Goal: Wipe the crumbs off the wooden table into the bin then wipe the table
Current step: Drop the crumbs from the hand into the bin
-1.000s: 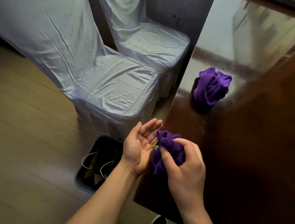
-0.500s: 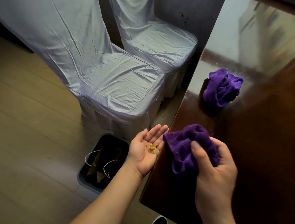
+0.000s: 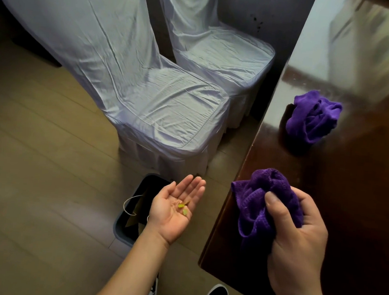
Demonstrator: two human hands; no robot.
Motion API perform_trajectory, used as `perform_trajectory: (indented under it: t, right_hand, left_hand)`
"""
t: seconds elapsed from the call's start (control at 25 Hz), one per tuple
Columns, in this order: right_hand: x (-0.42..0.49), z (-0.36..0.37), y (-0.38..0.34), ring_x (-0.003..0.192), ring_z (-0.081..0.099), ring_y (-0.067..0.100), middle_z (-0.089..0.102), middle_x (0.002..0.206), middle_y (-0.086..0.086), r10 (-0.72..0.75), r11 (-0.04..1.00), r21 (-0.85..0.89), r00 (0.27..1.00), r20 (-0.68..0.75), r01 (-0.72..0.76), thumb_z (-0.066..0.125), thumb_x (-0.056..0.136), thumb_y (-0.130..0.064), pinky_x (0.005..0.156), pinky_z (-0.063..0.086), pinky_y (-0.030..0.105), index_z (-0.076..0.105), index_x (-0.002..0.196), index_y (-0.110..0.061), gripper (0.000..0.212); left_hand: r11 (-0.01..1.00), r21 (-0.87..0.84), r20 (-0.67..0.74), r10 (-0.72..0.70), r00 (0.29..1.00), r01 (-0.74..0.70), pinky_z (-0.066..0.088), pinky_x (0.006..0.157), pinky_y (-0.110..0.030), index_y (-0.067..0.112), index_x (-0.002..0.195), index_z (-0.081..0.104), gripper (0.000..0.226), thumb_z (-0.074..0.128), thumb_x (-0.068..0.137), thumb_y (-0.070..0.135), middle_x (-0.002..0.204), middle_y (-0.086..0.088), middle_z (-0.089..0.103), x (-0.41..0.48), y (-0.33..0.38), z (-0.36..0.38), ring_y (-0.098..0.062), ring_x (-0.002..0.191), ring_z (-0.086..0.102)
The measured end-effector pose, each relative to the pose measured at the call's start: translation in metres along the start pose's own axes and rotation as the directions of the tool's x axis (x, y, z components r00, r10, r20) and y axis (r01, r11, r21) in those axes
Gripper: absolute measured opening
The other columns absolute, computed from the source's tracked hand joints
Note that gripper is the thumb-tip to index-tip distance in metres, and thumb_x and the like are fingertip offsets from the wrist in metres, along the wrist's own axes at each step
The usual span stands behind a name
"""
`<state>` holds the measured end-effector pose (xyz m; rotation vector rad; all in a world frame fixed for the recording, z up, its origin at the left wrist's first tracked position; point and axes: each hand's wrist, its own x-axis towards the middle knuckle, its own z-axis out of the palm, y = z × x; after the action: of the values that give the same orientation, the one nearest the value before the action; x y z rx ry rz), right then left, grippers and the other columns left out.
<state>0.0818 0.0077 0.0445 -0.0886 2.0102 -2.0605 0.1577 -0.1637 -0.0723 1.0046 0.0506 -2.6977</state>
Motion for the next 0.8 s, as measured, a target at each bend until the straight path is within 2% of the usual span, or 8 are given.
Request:
perform_trajectory:
  t: [0.12,0.32,0.4,0.52,0.68,0.8]
  right_hand:
    - [-0.001,0.014,-0.002,0.082,0.073,0.032,0.073,0.090,0.011,-0.029,0.999,-0.042,0.998,0.058,0.031,0.078,0.071,-0.038,0.067,0.061,0.034,0.069,0.098,-0.021,0.033]
    - [-0.003,0.045,0.000,0.081,0.070,0.036,0.071,0.087,0.012,-0.100,0.982,-0.145,0.985,0.141,0.120,0.076,0.073,-0.035,0.071,0.060,0.052,0.068,0.094,-0.022,0.027]
    - [-0.002,0.055,0.004,0.080,0.069,0.036,0.071,0.086,0.011,-0.110,0.978,-0.158,0.980,0.166,0.136,0.076,0.074,-0.032,0.071,0.059,0.055,0.068,0.093,-0.021,0.024]
    - [-0.001,0.072,0.011,0.077,0.069,0.031,0.070,0.084,0.009,-0.115,0.971,-0.183,0.970,0.212,0.155,0.076,0.076,-0.029,0.068,0.060,0.051,0.067,0.092,-0.021,0.020]
    - [0.000,0.094,0.019,0.076,0.069,0.028,0.070,0.085,0.008,-0.108,0.973,-0.165,0.953,0.282,0.159,0.077,0.078,-0.026,0.065,0.060,0.047,0.067,0.093,-0.021,0.019]
    - [0.000,0.105,0.026,0.072,0.070,0.022,0.069,0.085,0.006,-0.098,0.977,-0.149,0.945,0.313,0.151,0.078,0.079,-0.024,0.060,0.061,0.037,0.067,0.093,-0.023,0.017]
  left_hand:
    - [0.994,-0.003,-0.016,0.113,0.993,-0.113,0.060,0.077,-0.044,-0.008,0.104,0.070,0.037,0.044,0.095,0.018,0.114,-0.028,0.067,-0.007,0.029,-0.023,-0.039,0.106,0.066]
    - [0.961,0.012,-0.095,0.276,0.956,-0.276,0.060,0.079,-0.045,-0.006,0.098,0.072,0.040,0.041,0.096,0.020,0.111,-0.027,0.069,-0.008,0.072,-0.061,-0.039,0.105,0.067]
    - [0.944,0.040,-0.142,0.329,0.934,-0.326,0.059,0.082,-0.046,-0.006,0.107,0.066,0.040,0.039,0.096,0.020,0.110,-0.027,0.069,-0.004,0.088,-0.074,-0.039,0.104,0.067]
    - [0.926,0.122,-0.189,0.374,0.908,-0.356,0.060,0.081,-0.043,-0.005,0.115,0.060,0.040,0.037,0.098,0.023,0.110,-0.027,0.069,0.004,0.105,-0.087,-0.038,0.104,0.068]
    - [0.891,0.295,-0.217,0.413,0.884,-0.344,0.057,0.084,-0.041,-0.004,0.110,0.062,0.041,0.037,0.098,0.026,0.104,-0.025,0.072,0.018,0.116,-0.092,-0.038,0.104,0.067]
    - [0.846,0.406,-0.233,0.462,0.856,-0.346,0.054,0.089,-0.041,-0.003,0.108,0.063,0.040,0.037,0.100,0.026,0.107,-0.025,0.070,0.030,0.118,-0.095,-0.036,0.105,0.067]
